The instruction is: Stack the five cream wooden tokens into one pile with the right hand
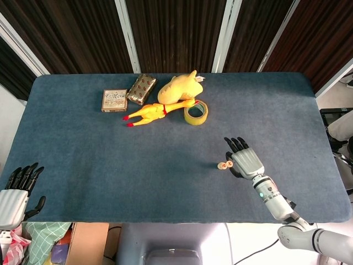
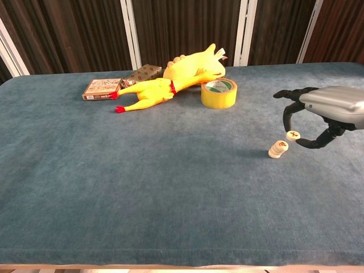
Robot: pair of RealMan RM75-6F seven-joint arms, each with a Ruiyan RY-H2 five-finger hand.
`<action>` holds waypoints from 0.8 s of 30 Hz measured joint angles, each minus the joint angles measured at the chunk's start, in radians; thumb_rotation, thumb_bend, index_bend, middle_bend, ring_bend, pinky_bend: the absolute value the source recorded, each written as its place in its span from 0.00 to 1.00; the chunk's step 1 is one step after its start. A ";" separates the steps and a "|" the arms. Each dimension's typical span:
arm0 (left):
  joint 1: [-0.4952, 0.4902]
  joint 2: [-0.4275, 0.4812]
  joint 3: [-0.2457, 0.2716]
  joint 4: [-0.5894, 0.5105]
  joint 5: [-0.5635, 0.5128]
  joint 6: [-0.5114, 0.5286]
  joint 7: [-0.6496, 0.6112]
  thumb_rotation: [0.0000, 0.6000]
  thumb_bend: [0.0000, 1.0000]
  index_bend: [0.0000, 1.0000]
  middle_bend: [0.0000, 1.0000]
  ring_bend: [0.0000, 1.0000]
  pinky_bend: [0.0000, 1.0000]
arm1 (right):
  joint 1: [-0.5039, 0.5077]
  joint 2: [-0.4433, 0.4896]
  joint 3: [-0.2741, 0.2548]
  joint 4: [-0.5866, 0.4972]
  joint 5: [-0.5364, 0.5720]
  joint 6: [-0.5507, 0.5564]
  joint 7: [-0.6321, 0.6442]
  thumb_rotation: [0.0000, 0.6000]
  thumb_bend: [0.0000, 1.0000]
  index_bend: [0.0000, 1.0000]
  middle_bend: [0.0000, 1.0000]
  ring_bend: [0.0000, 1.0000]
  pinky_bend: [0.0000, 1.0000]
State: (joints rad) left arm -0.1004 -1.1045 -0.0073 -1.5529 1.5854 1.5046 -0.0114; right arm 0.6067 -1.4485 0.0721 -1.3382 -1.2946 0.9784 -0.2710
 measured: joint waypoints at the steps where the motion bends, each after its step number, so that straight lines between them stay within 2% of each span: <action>1: 0.000 0.000 0.000 0.000 -0.001 -0.001 0.001 1.00 0.40 0.00 0.00 0.00 0.01 | 0.002 -0.004 0.004 0.005 0.006 -0.005 -0.001 1.00 0.51 0.62 0.10 0.00 0.00; 8: -0.002 -0.002 0.000 0.000 -0.002 -0.003 0.005 1.00 0.40 0.00 0.00 0.00 0.01 | 0.015 -0.027 0.020 0.019 0.021 -0.023 0.002 1.00 0.51 0.62 0.10 0.00 0.00; 24: 0.002 0.001 -0.003 0.000 -0.006 0.005 -0.004 1.00 0.40 0.00 0.00 0.00 0.01 | 0.016 -0.044 0.017 0.025 0.016 -0.027 -0.011 1.00 0.51 0.58 0.10 0.00 0.00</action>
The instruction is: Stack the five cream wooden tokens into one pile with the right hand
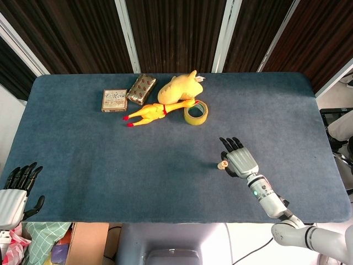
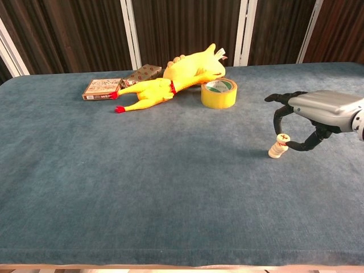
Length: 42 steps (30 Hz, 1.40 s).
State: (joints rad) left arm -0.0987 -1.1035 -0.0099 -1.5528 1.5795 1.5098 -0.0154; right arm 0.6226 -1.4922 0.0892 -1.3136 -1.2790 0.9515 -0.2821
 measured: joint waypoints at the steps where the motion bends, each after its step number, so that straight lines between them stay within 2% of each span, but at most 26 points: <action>1: 0.000 0.000 0.000 0.000 0.000 0.001 -0.002 1.00 0.40 0.00 0.00 0.00 0.01 | 0.000 0.001 0.000 -0.002 0.002 -0.002 -0.001 1.00 0.51 0.57 0.10 0.00 0.00; 15: 0.000 -0.001 -0.001 0.002 0.001 0.003 -0.005 1.00 0.40 0.00 0.00 0.00 0.01 | -0.003 0.018 -0.005 -0.026 0.011 -0.010 -0.026 1.00 0.51 0.50 0.11 0.00 0.00; 22: 0.003 0.000 -0.001 0.002 0.003 0.011 -0.009 1.00 0.40 0.00 0.00 0.00 0.01 | -0.022 0.057 0.004 -0.076 -0.009 0.039 0.017 1.00 0.51 0.43 0.10 0.00 0.00; 26: 0.007 0.002 -0.001 0.002 0.004 0.018 -0.011 1.00 0.40 0.00 0.00 0.00 0.01 | -0.061 0.115 0.007 -0.138 -0.044 0.126 0.059 1.00 0.48 0.30 0.06 0.00 0.00; 28: 0.010 0.003 -0.001 0.001 0.007 0.027 -0.012 1.00 0.40 0.00 0.00 0.00 0.01 | -0.092 0.151 0.006 -0.179 -0.053 0.177 0.073 1.00 0.40 0.14 0.01 0.00 0.00; 31: 0.015 0.003 -0.002 0.001 0.011 0.041 -0.013 1.00 0.40 0.00 0.00 0.00 0.01 | -0.167 0.224 -0.014 -0.264 -0.072 0.274 0.076 1.00 0.32 0.01 0.00 0.00 0.00; 34: 0.021 0.000 -0.002 0.002 0.022 0.062 -0.011 1.00 0.40 0.00 0.00 0.00 0.01 | -0.256 0.271 -0.053 -0.321 -0.107 0.390 0.068 1.00 0.32 0.00 0.00 0.00 0.00; 38: 0.033 -0.008 0.000 0.007 0.052 0.105 -0.005 1.00 0.40 0.00 0.00 0.00 0.01 | -0.404 0.290 -0.119 -0.336 -0.151 0.558 0.040 1.00 0.32 0.00 0.00 0.00 0.00; 42: 0.042 -0.020 0.001 0.010 0.065 0.125 0.012 1.00 0.40 0.00 0.00 0.00 0.01 | -0.480 0.299 -0.173 -0.326 -0.159 0.590 0.002 1.00 0.32 0.00 0.00 0.00 0.00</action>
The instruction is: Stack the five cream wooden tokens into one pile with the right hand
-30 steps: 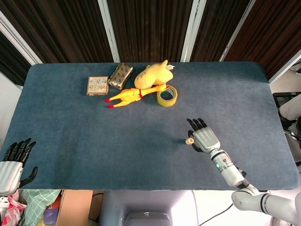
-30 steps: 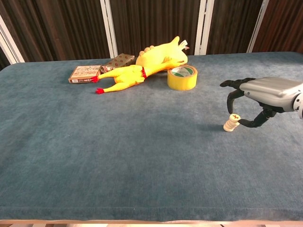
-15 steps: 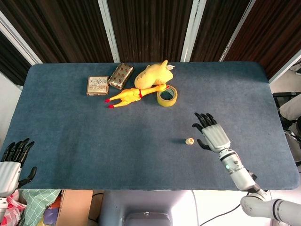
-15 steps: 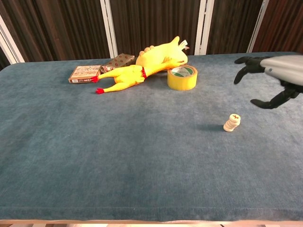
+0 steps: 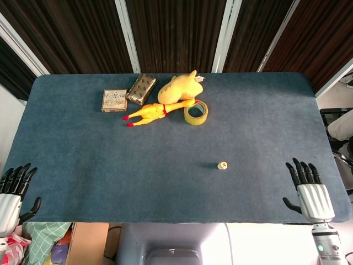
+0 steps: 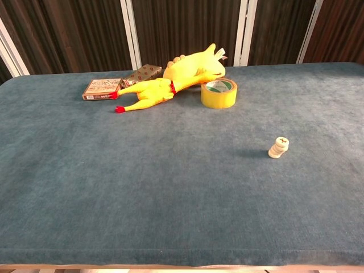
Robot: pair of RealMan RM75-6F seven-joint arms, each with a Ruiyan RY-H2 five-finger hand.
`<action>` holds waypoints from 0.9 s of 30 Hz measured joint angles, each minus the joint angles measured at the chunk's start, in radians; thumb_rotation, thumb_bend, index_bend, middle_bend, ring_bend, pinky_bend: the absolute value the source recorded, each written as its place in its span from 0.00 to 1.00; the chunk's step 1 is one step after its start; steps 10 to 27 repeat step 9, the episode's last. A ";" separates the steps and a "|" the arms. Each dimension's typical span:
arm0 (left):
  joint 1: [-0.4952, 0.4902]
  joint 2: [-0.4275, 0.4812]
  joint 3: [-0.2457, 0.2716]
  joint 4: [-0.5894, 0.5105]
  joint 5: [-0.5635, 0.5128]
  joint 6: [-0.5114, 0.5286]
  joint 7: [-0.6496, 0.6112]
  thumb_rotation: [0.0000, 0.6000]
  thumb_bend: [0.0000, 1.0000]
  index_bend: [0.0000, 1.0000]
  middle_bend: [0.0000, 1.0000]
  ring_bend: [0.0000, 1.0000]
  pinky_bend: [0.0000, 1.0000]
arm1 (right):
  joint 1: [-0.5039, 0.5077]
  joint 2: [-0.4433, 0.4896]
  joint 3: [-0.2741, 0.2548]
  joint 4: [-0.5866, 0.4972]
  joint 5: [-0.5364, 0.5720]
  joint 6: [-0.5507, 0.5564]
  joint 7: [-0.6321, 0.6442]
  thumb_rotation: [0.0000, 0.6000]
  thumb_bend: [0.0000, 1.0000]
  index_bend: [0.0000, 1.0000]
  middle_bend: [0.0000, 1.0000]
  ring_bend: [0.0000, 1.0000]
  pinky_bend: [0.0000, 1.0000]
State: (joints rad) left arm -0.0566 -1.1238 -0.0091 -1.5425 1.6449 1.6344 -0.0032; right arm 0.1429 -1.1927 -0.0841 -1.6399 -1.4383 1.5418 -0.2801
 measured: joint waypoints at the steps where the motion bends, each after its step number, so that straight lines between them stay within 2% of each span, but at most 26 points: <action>1: -0.001 -0.001 0.000 0.002 0.000 -0.005 0.005 1.00 0.40 0.00 0.00 0.00 0.00 | -0.001 0.003 0.000 0.002 0.001 -0.005 0.006 1.00 0.32 0.00 0.00 0.00 0.00; 5: -0.011 -0.008 0.003 0.006 -0.002 -0.035 0.040 1.00 0.40 0.00 0.00 0.00 0.01 | 0.000 0.011 0.018 0.016 0.004 -0.021 0.082 1.00 0.32 0.00 0.00 0.00 0.00; 9: -0.015 -0.013 0.007 0.007 -0.003 -0.048 0.064 1.00 0.40 0.00 0.00 0.00 0.01 | -0.002 0.013 0.041 0.026 -0.008 -0.039 0.093 1.00 0.32 0.00 0.00 0.00 0.00; 27: -0.015 -0.013 0.007 0.007 -0.003 -0.048 0.064 1.00 0.40 0.00 0.00 0.00 0.01 | -0.002 0.013 0.041 0.026 -0.008 -0.039 0.093 1.00 0.32 0.00 0.00 0.00 0.00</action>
